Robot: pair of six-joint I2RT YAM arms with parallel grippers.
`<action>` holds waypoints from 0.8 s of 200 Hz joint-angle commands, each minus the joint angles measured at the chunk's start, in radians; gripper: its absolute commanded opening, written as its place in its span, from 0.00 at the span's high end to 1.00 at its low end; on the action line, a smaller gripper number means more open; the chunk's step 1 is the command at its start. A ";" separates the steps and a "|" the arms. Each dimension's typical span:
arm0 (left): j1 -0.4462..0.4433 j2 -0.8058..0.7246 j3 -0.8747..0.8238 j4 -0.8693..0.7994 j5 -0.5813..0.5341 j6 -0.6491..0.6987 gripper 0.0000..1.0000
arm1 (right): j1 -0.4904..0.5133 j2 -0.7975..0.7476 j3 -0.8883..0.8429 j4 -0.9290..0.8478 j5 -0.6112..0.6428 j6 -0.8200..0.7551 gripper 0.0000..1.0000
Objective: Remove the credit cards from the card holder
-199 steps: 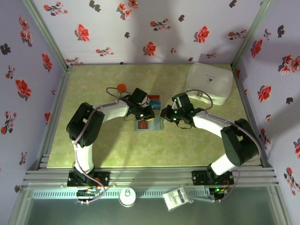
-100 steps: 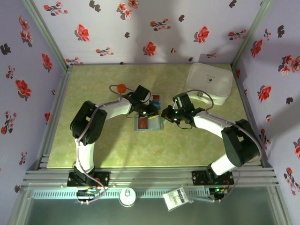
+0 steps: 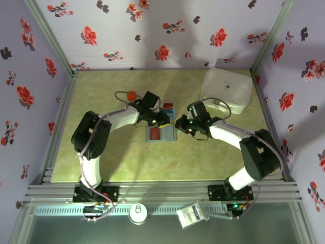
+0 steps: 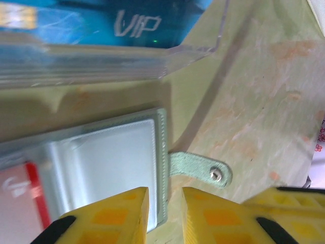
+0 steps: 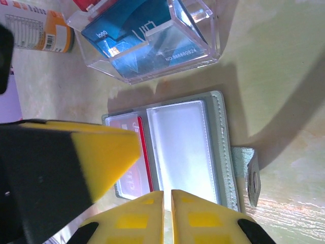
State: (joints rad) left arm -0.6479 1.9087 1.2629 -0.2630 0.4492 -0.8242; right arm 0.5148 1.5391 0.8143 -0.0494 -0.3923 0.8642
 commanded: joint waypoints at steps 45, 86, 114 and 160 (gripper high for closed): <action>0.087 -0.148 -0.187 0.042 0.000 0.019 0.80 | 0.054 0.124 0.092 0.043 -0.026 0.017 0.85; 0.132 -0.192 -0.283 0.056 -0.001 0.023 0.83 | 0.105 0.211 0.159 0.049 -0.032 0.024 0.82; 0.153 -0.188 -0.317 0.059 -0.001 0.036 0.89 | 0.133 0.266 0.201 0.050 -0.043 0.030 0.81; 0.174 -0.151 -0.330 0.079 0.009 0.046 0.94 | 0.159 0.325 0.239 0.049 -0.059 0.036 0.79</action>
State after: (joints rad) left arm -0.4839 1.7416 0.9451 -0.2134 0.4480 -0.8051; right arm 0.6624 1.8370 1.0218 -0.0116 -0.4294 0.8829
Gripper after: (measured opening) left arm 0.065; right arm 0.207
